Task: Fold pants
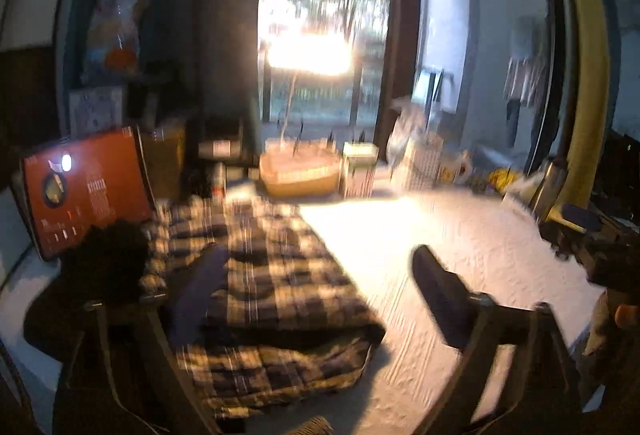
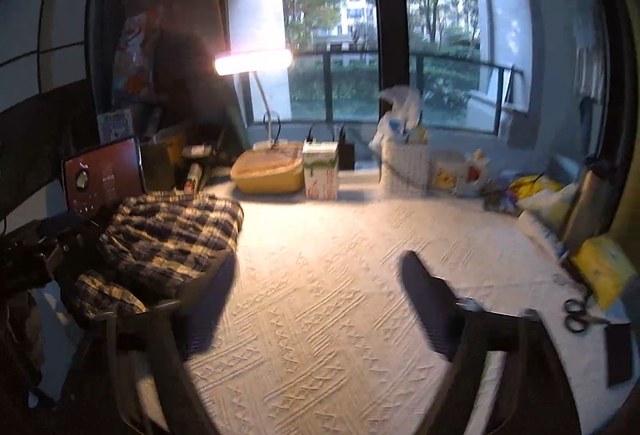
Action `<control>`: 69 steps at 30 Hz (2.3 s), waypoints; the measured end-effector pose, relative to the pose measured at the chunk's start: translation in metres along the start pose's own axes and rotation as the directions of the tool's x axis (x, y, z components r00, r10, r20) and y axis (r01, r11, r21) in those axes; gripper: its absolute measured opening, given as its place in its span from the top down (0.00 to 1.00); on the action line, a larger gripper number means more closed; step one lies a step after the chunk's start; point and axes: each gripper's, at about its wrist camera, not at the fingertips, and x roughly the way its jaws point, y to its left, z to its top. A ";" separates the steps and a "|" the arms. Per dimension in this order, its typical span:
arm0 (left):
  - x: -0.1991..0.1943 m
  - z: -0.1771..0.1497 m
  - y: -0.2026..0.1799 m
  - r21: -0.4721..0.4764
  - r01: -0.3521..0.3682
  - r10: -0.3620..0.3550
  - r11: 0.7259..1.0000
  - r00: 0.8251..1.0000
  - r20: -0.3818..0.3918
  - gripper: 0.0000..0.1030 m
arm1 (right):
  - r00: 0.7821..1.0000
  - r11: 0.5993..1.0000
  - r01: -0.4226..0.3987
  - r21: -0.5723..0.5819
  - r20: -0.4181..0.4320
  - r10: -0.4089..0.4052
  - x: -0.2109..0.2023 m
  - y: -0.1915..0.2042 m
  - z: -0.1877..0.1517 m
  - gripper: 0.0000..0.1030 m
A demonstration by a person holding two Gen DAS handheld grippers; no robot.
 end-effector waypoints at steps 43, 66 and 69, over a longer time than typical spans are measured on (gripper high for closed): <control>-0.074 0.010 -0.014 0.009 -0.050 0.047 0.999 0.978 0.204 0.00 | 0.989 0.996 0.081 -0.025 0.127 -0.077 -0.097 0.039 0.008 0.00; -0.071 0.011 -0.013 0.007 -0.022 0.020 1.000 0.983 0.182 0.00 | 0.989 0.996 0.084 -0.003 0.119 -0.083 -0.094 0.036 0.005 0.00; -0.071 0.011 -0.013 0.007 -0.022 0.021 1.000 0.983 0.182 0.00 | 0.990 0.996 0.084 -0.003 0.116 -0.083 -0.094 0.035 0.004 0.00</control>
